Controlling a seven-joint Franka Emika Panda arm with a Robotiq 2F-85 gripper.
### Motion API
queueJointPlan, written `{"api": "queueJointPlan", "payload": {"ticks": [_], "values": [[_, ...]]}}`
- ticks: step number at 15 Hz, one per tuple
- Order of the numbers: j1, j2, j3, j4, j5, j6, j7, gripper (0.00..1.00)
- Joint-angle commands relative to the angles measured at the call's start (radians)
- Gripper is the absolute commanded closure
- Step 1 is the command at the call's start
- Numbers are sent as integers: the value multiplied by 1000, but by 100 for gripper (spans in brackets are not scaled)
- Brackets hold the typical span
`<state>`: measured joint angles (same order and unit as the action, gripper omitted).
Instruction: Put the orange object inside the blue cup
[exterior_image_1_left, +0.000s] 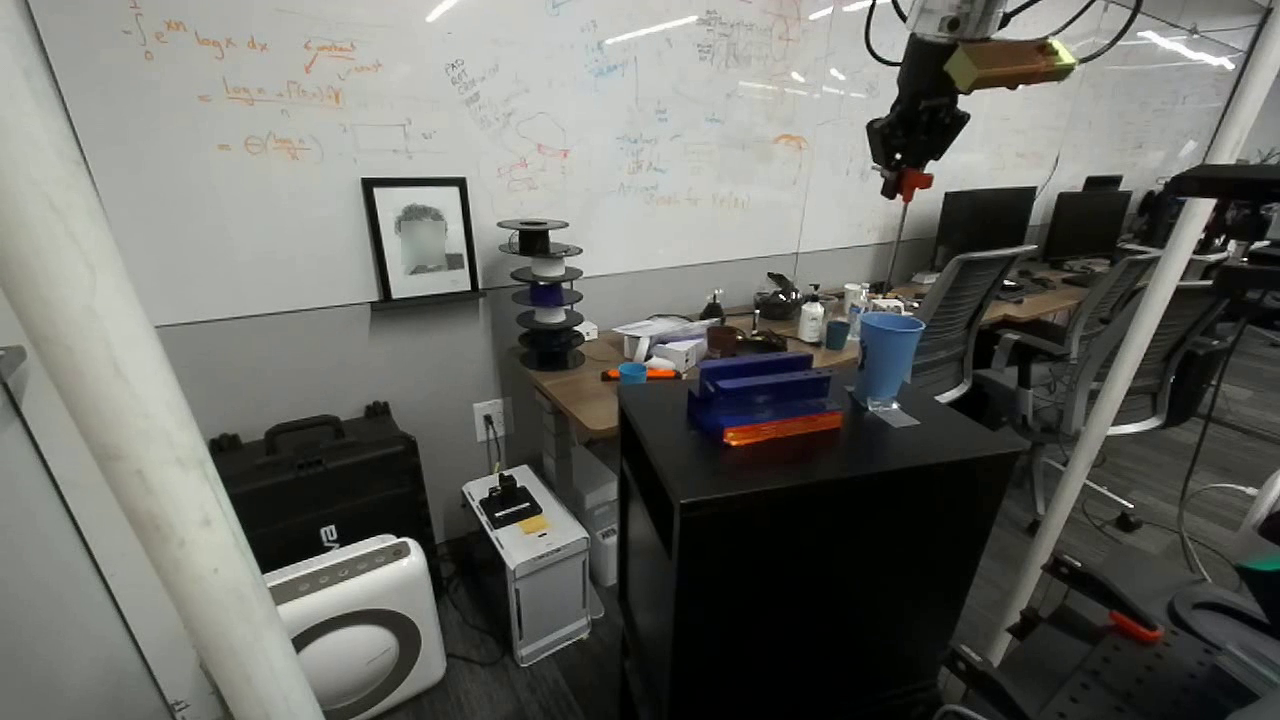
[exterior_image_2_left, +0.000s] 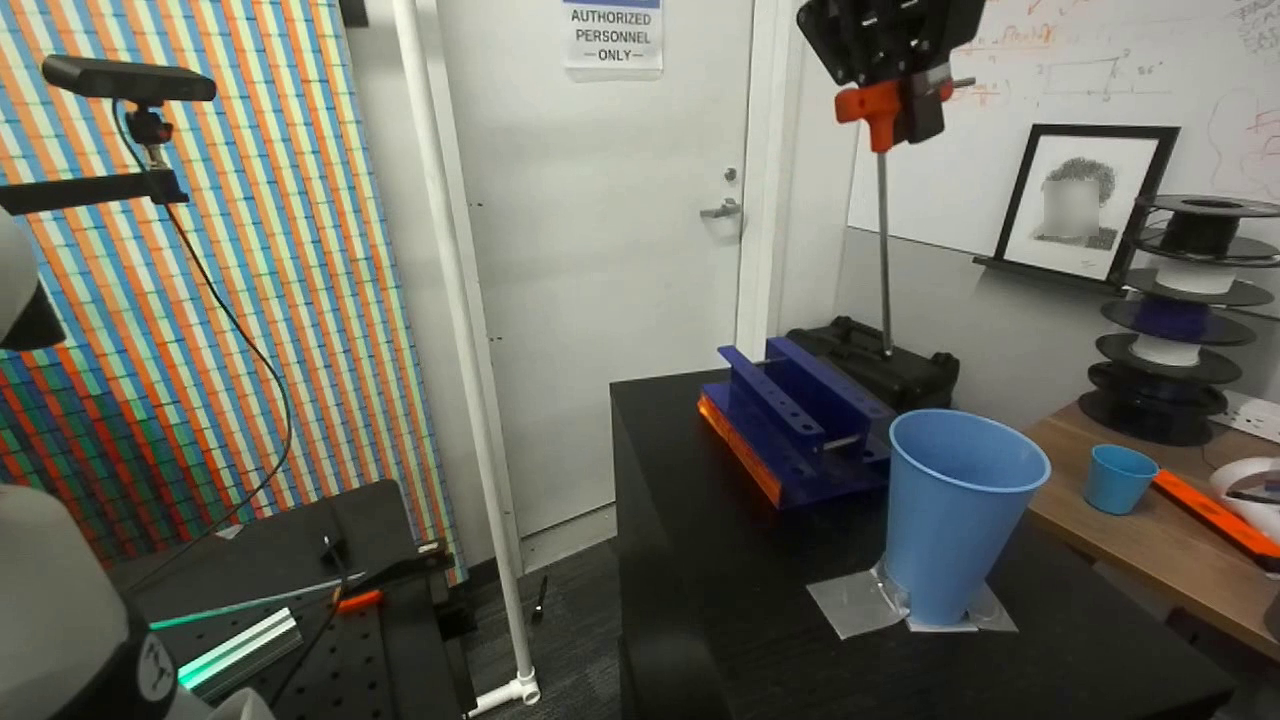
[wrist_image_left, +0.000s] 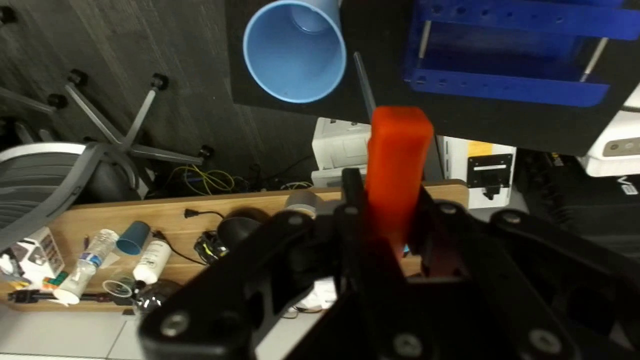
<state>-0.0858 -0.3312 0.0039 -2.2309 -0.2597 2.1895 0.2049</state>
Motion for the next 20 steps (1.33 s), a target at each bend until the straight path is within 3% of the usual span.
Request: {"api": "queueJointPlan", "payload": {"ticks": [1, 7, 11, 12, 14, 20], "values": [[-41, 50, -21, -24, -46, 63, 13, 92], [-58, 221, -45, -24, -77, 207, 34, 92], [-48, 323, -69, -17, -34, 255, 11, 91], [-44, 332, -73, -17, -14, 247, -5, 55], [-37, 312, -75, -20, 18, 203, -35, 48], [1, 35, -63, -97, 107, 76, -232, 1]]}}
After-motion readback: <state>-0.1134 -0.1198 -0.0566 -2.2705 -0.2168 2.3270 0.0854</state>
